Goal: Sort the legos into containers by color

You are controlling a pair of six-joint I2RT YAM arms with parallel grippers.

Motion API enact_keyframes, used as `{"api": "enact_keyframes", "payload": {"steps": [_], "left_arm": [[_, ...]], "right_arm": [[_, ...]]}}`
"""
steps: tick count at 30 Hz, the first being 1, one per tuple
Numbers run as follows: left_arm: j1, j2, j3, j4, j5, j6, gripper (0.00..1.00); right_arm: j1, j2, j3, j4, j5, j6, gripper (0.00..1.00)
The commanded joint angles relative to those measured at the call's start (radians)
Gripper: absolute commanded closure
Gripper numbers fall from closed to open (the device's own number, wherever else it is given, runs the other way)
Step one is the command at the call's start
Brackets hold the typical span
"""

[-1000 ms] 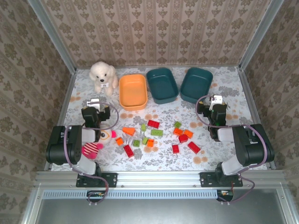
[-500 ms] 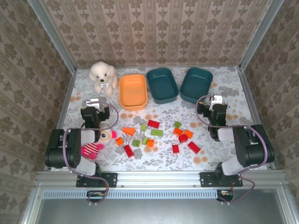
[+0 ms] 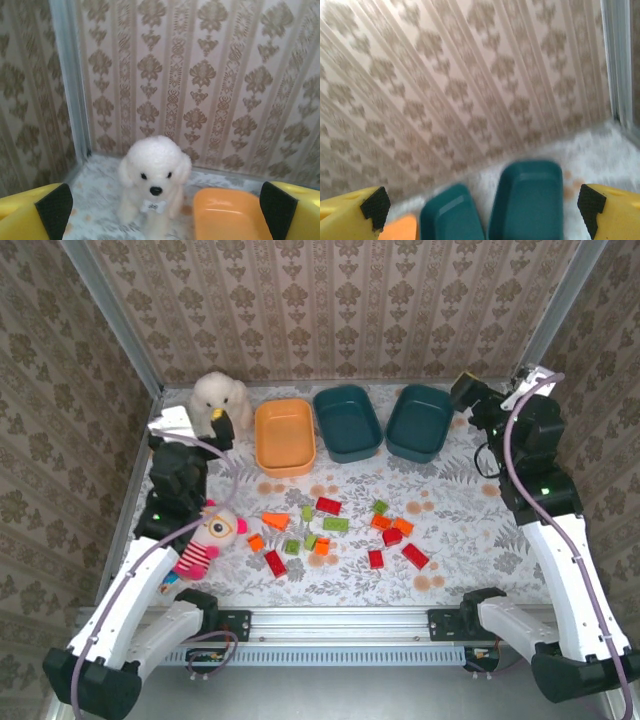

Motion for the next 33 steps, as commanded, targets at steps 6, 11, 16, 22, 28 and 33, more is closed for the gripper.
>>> {"api": "enact_keyframes", "payload": {"steps": [6, 11, 16, 22, 28, 33], "left_arm": [[0.042, 0.047, 0.123, -0.562, 0.289, -0.343, 0.00], [-0.156, 0.095, 0.132, -0.660, 0.312, -0.308, 0.00], [-0.374, 0.101, 0.050, -0.633, 0.258, -0.333, 0.00], [-0.496, 0.108, -0.015, -0.598, 0.227, -0.347, 0.00], [-0.501, 0.103, -0.011, -0.607, 0.235, -0.348, 0.00], [-0.502, 0.100, -0.003, -0.631, 0.218, -0.360, 0.00]], "right_arm": [[0.161, 0.078, 0.050, -0.733, 0.002, 0.204, 0.13], [0.213, 0.136, -0.120, -0.902, -0.164, 0.275, 0.20], [0.261, 0.133, -0.379, -0.774, -0.325, 0.287, 0.23], [0.370, 0.274, -0.437, -0.719, -0.311, 0.234, 0.23], [0.410, 0.388, -0.444, -0.671, -0.252, 0.200, 0.19], [0.430, 0.509, -0.397, -0.677, -0.225, 0.209, 0.16]]}}
